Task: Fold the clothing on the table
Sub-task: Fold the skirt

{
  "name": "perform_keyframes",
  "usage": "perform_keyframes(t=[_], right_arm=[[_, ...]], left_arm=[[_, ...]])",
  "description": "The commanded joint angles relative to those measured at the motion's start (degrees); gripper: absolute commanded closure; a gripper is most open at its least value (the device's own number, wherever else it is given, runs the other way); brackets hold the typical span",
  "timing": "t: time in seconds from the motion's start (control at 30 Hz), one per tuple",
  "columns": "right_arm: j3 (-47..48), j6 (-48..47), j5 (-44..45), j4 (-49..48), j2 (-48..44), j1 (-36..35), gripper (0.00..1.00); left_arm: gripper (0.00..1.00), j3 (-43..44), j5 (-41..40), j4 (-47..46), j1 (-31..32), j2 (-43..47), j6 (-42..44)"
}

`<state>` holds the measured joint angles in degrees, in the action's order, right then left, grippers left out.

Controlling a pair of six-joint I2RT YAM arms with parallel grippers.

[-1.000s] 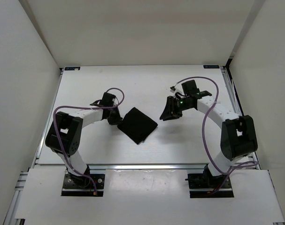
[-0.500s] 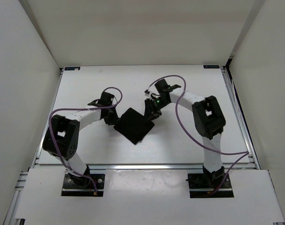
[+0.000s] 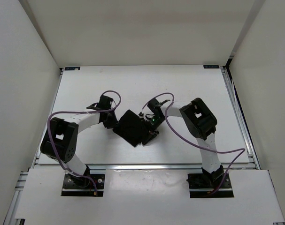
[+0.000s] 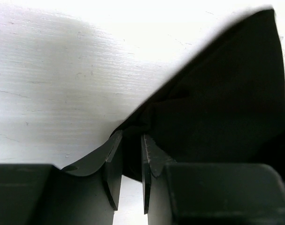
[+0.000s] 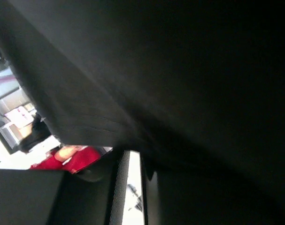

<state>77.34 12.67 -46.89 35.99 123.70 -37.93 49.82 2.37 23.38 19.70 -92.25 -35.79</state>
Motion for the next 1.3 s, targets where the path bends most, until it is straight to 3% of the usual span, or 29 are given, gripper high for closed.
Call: perform_keyframes(t=[0.0, 0.1, 0.33, 0.6, 0.73, 0.83, 0.9, 0.93, 1.1, 1.27], right_arm=[[-6.4, -0.3, 0.0, -2.5, -4.2, 0.1, 0.82], [-10.9, 0.2, 0.7, -3.6, -6.0, 1.3, 0.83], [-10.7, -1.5, 8.7, 2.0, -15.6, 3.6, 0.85], [-5.2, 1.2, 14.1, 5.4, -28.1, 9.2, 0.84], [-6.0, 3.6, 13.3, 3.8, -31.2, 12.9, 0.84], [-6.0, 3.7, 13.7, 4.5, -33.9, 15.3, 0.83], [-6.3, 4.0, 13.8, 4.9, -35.0, 17.2, 0.83], [-6.8, 4.0, 13.9, 4.9, -35.9, 17.7, 0.83], [-10.5, 4.6, 13.5, 4.4, -38.6, 20.9, 0.83], [-12.9, 5.0, 11.9, 3.7, -40.8, 23.4, 0.83]], left_arm=[[0.68, -1.1, -0.3, -1.0, -0.5, 3.2, -0.3], [0.66, -1.9, -0.4, -1.1, -1.0, 3.9, -0.2], [0.47, -1.8, 3.3, -3.5, -2.4, 7.3, 0.3], [0.46, 9.5, 3.6, 1.4, -2.6, 9.3, 1.3], [0.46, 6.4, 5.0, 2.0, -0.9, 14.4, -1.2], [0.59, -1.0, 7.2, 0.8, 1.7, 18.1, -5.4], [0.91, -7.0, 5.6, -0.6, 2.7, 19.8, -8.1], [0.98, -8.0, 5.4, -0.3, 3.6, 20.7, -8.4], [1.00, -12.6, 1.5, 0.1, 4.9, 20.2, -9.1], [1.00, -13.1, 1.0, -5.0, 6.3, 13.2, -9.6]])
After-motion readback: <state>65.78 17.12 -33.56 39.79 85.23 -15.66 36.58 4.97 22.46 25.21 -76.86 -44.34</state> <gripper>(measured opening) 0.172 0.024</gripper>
